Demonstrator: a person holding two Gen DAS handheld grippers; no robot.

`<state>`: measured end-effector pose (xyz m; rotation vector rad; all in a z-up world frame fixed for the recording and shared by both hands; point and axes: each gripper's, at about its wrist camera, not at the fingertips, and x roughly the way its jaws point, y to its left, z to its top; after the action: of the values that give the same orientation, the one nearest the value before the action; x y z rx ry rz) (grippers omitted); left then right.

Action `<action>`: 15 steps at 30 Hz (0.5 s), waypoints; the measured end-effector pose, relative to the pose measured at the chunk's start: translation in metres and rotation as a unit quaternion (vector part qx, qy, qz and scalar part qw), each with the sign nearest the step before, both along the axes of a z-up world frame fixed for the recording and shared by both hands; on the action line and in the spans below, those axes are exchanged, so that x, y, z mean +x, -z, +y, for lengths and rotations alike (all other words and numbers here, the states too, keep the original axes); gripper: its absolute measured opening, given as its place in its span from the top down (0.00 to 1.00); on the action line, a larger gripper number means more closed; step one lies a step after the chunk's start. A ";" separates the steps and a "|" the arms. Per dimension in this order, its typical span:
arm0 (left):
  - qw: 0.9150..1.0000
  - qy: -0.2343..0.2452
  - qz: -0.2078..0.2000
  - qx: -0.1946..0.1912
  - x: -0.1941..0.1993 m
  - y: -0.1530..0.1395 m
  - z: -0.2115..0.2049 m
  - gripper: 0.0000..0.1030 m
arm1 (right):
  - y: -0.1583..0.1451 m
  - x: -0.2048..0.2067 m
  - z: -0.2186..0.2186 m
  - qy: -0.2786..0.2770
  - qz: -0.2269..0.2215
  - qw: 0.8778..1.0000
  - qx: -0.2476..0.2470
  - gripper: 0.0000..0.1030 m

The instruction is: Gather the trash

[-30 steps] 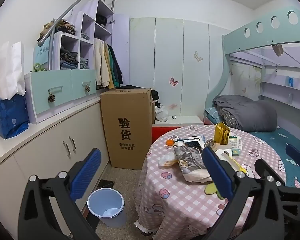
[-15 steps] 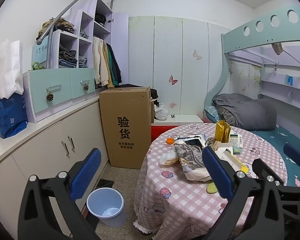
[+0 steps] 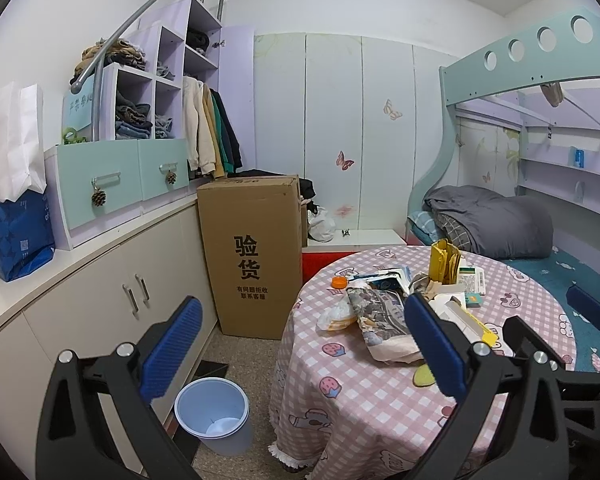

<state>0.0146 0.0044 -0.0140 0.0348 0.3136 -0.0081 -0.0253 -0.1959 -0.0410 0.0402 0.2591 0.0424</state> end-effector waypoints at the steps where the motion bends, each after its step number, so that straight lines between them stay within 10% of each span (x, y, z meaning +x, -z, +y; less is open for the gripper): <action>1: 1.000 0.000 0.000 0.000 0.001 0.000 0.000 0.04 | 0.000 0.000 0.000 0.000 -0.001 1.000 0.001 0.06; 15: 1.000 0.000 -0.002 0.002 -0.003 -0.005 -0.001 0.04 | -0.002 0.000 0.000 -0.001 0.001 1.000 -0.001 0.06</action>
<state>0.0117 0.0038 -0.0090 0.0395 0.3098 -0.0064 -0.0254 -0.1961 -0.0392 0.0388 0.2615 0.0451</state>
